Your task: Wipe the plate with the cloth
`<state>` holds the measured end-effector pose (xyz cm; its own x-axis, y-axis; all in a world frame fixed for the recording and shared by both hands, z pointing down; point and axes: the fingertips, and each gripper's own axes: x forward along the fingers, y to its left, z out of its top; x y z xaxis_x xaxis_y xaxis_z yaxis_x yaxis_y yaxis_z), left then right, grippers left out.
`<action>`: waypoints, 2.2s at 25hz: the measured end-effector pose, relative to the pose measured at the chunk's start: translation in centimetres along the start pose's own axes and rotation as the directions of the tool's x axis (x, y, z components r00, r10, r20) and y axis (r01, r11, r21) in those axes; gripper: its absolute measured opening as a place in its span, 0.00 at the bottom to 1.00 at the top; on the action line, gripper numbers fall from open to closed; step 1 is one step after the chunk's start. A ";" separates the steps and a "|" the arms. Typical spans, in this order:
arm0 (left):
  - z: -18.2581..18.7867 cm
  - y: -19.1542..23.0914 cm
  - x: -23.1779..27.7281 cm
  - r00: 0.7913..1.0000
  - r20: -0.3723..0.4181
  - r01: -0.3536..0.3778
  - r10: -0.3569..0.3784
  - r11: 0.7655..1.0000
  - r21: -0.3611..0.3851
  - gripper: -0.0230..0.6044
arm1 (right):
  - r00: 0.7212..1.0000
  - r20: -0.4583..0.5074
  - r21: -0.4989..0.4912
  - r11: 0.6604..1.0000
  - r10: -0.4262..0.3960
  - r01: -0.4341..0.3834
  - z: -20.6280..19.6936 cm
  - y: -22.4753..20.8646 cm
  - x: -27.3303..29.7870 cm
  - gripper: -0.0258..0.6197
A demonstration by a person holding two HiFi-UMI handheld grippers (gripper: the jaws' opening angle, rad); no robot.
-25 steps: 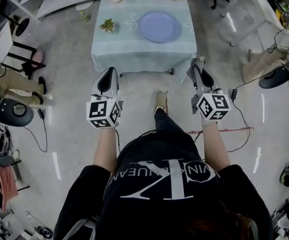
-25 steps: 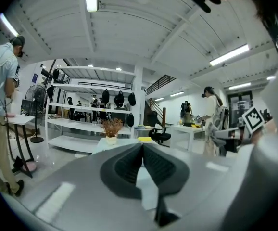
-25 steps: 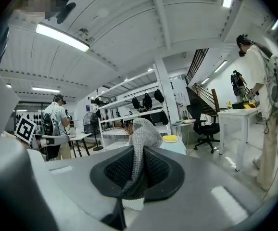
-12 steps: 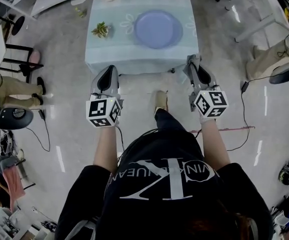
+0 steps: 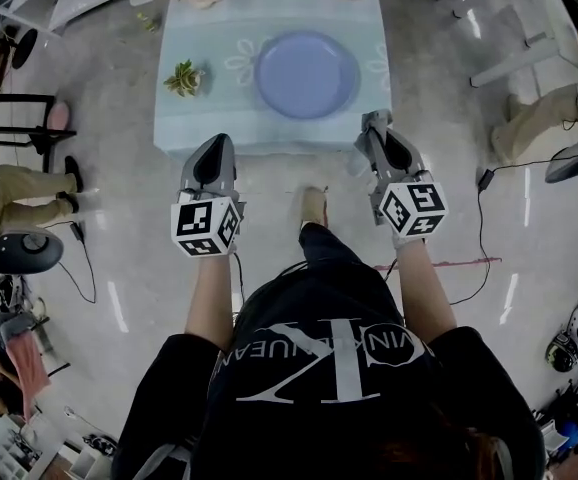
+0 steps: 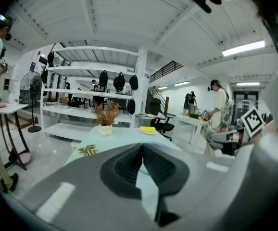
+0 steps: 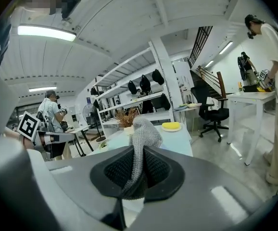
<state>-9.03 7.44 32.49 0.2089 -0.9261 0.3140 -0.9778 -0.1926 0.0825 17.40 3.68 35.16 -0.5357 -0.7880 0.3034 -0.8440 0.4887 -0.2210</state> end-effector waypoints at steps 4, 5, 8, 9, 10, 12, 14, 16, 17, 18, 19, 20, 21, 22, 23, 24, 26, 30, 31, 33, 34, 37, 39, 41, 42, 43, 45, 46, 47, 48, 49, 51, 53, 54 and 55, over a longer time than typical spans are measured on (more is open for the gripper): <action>0.2 0.6 3.0 1.000 -0.026 -0.006 0.006 1.000 -0.016 0.04 | 0.999 -0.035 0.002 1.000 0.029 -0.029 0.2 -0.9 3.0 0.11; 0.2 0.6 3.7 0.999 -0.031 -0.008 0.007 1.000 -0.018 0.04 | 0.998 -0.043 0.000 0.999 0.037 -0.037 0.2 -1.1 3.6 0.11; -0.2 0.9 5.4 0.999 -0.046 -0.014 0.013 1.000 -0.026 0.04 | 0.995 -0.072 -0.012 0.998 0.063 -0.064 -0.2 -1.6 5.5 0.11; -0.6 1.0 5.8 0.999 -0.052 -0.018 0.016 0.999 -0.029 0.04 | 0.994 -0.083 -0.016 0.997 0.072 -0.074 -0.6 -1.7 6.2 0.11; -0.9 1.1 6.2 0.998 -0.059 -0.021 0.019 0.999 -0.032 0.04 | 0.992 -0.093 -0.020 0.996 0.082 -0.084 -0.9 -1.7 6.8 0.11; -1.6 1.3 6.8 0.997 -0.075 -0.026 0.023 0.999 -0.037 0.04 | 0.989 -0.111 -0.026 0.994 0.100 -0.103 -1.5 -1.7 8.0 0.11; -2.4 1.4 7.1 0.995 -0.092 -0.028 0.024 0.999 -0.043 0.04 | 0.985 -0.126 -0.031 0.992 0.115 -0.120 -1.9 -1.4 8.7 0.11; -3.1 1.4 7.4 0.993 -0.112 -0.029 0.023 0.998 -0.049 0.04 | 0.981 -0.142 -0.037 0.990 0.129 -0.136 -2.3 -1.1 9.2 0.11; -3.4 1.5 7.5 0.992 -0.120 -0.030 0.023 0.998 -0.051 0.04 | 0.979 -0.149 -0.040 0.989 0.136 -0.143 -2.5 -0.9 9.5 0.11; -3.7 1.6 7.8 0.992 -0.128 -0.030 0.023 0.998 -0.053 0.04 | 0.977 -0.157 -0.043 0.988 0.143 -0.151 -2.7 -0.8 9.9 0.11; -4.0 1.7 8.1 0.991 -0.134 -0.030 0.022 0.998 -0.054 0.04 | 0.975 -0.164 -0.047 0.986 0.149 -0.158 -3.0 -0.7 10.3 0.11; -4.4 1.9 8.4 0.990 -0.139 -0.029 0.021 0.998 -0.055 0.04 | 0.973 -0.171 -0.050 0.985 0.154 -0.164 -3.2 -0.6 10.7 0.11; -4.7 1.9 8.8 0.989 -0.145 -0.027 0.019 0.998 -0.055 0.04 | 0.971 -0.180 -0.053 0.984 0.158 -0.170 -3.4 -0.5 11.0 0.11; -4.9 1.9 9.0 0.988 -0.152 -0.025 0.016 0.998 -0.058 0.04 | 0.968 -0.189 -0.056 0.983 0.162 -0.175 -3.6 -0.5 11.2 0.11; -5.1 1.8 9.2 0.987 -0.158 -0.023 0.013 0.998 -0.061 0.04 | 0.966 -0.199 -0.059 0.982 0.166 -0.181 -3.7 -0.5 11.3 0.11; -5.4 1.8 9.4 0.986 -0.164 -0.021 0.010 0.998 -0.066 0.04 | 0.963 -0.209 -0.062 0.981 0.170 -0.186 -3.9 -0.4 11.4 0.11; -5.8 1.7 9.8 0.984 -0.178 -0.015 0.002 0.997 -0.075 0.04 | 0.959 -0.226 -0.069 0.979 0.174 -0.194 -4.1 -0.3 11.9 0.11; -7.1 2.0 11.3 0.978 -0.206 0.011 -0.031 0.996 -0.093 0.04 | 0.951 -0.255 -0.083 0.976 0.173 -0.200 -4.8 0.1 13.6 0.11; -7.5 2.1 11.8 0.976 -0.213 0.020 -0.040 0.995 -0.097 0.04 | 0.948 -0.267 -0.089 0.975 0.173 -0.203 -5.1 0.2 14.1 0.11; -8.0 2.3 12.9 0.973 -0.224 0.036 -0.058 0.994 -0.103 0.04 | 0.938 -0.300 -0.108 0.971 0.171 -0.211 -5.7 0.5 15.2 0.11; -8.1 2.6 13.5 0.971 -0.229 0.040 -0.064 0.994 -0.106 0.04 | 0.931 -0.324 -0.125 0.968 0.167 -0.217 -6.1 0.7 15.7 0.11; -8.5 3.4 15.1 0.967 -0.246 0.038 -0.066 0.992 -0.120 0.04 | 0.903 -0.411 -0.211 0.951 0.125 -0.228 -7.3 0.9 17.4 0.11; -8.8 4.1 16.0 0.964 -0.257 0.038 -0.070 0.991 -0.129 0.04 | 0.889 -0.446 -0.275 0.930 0.102 -0.245 -7.9 1.4 18.6 0.11; -9.1 4.6 16.7 0.961 -0.267 0.042 -0.077 0.990 -0.136 0.04 | 0.879 -0.464 -0.304 0.911 0.114 -0.278 -8.3 2.3 19.8 0.11; -9.3 4.8 17.1 0.959 -0.271 0.045 -0.081 0.989 -0.139 0.04 | 0.874 -0.471 -0.310 0.904 0.123 -0.295 -8.4 2.8 20.4 0.11; -9.5 4.9 17.5 0.958 -0.275 0.048 -0.086 0.989 -0.141 0.04 | 0.869 -0.477 -0.318 0.896 0.132 -0.311 -8.6 3.2 21.0 0.11; -9.8 5.2 18.2 0.955 -0.282 0.053 -0.093 0.988 -0.146 0.04 | 0.860 -0.490 -0.341 0.876 0.145 -0.341 -8.9 3.9 22.4 0.11; -10.0 5.4 18.4 0.953 -0.286 0.054 -0.095 0.988 -0.148 0.04 | 0.855 -0.496 -0.351 0.866 0.150 -0.356 -9.0 4.2 23.0 0.11; -10.1 5.6 18.7 0.952 -0.289 0.056 -0.097 0.987 -0.149 0.04 | 0.850 -0.504 -0.360 0.856 0.155 -0.370 -9.1 4.6 23.7 0.11; -10.2 5.7 19.0 0.951 -0.292 0.057 -0.100 0.987 -0.150 0.04 | 0.845 -0.511 -0.369 0.848 0.158 -0.381 -9.2 4.8 24.3 0.11; -10.3 5.9 19.2 0.950 -0.295 0.059 -0.103 0.987 -0.152 0.04 | 0.840 -0.519 -0.376 0.840 0.160 -0.392 -9.3 5.1 24.8 0.11; -10.4 6.0 19.5 0.947 -0.301 0.065 -0.112 0.985 -0.161 0.04 | 0.832 -0.530 -0.384 0.828 0.165 -0.409 -9.4 5.6 25.8 0.11; -10.5 6.1 19.6 0.944 -0.305 0.073 -0.124 0.982 -0.173 0.04 | 0.823 -0.542 -0.388 0.818 0.171 -0.425 -9.4 6.0 26.7 0.11; -10.5 6.0 19.7 0.943 -0.306 0.077 -0.130 0.981 -0.178 0.04 | 0.819 -0.548 -0.391 0.812 0.173 -0.433 -9.4 6.2 27.1 0.11; -10.5 5.9 19.8 0.942 -0.307 0.082 -0.136 0.980 -0.183 0.04 | 0.814 -0.554 -0.395 0.806 0.175 -0.442 -9.5 6.3 27.6 0.11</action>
<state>-10.53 -8.66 49.16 0.3345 -0.7470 0.5746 -0.9380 -0.2048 0.2797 -2.96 -11.38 50.90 -0.5978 -0.3486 0.7219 -0.4535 0.8896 0.0541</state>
